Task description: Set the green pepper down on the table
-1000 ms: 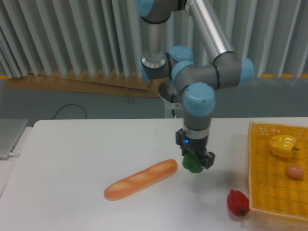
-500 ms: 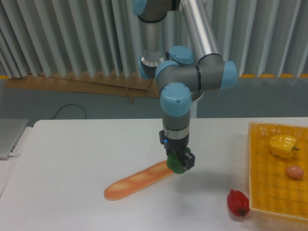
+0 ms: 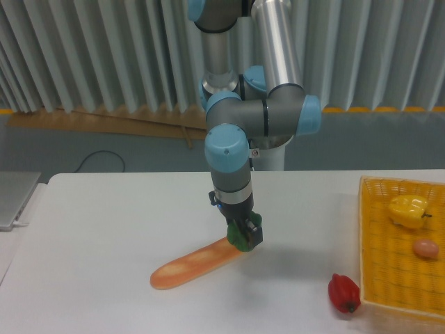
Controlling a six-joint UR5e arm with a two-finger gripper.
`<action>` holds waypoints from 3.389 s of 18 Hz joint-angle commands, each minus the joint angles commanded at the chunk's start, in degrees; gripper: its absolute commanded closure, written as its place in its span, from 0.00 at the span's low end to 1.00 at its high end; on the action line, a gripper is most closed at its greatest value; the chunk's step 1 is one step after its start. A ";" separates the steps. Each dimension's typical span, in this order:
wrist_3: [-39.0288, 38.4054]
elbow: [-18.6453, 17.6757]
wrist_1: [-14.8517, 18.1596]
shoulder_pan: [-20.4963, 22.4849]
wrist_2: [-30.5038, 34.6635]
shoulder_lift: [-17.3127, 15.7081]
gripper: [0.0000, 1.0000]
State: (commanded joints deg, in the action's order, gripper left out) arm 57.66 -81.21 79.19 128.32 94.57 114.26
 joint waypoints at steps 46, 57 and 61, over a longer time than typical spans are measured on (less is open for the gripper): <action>-3.61 -0.70 -5.89 2.73 4.13 -2.36 0.00; 4.64 -1.22 -5.28 3.00 3.43 -7.90 0.00; 15.08 -3.51 -2.03 2.38 2.29 -11.06 0.00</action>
State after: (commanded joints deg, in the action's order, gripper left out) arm 72.74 -84.72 77.16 130.69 96.86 103.19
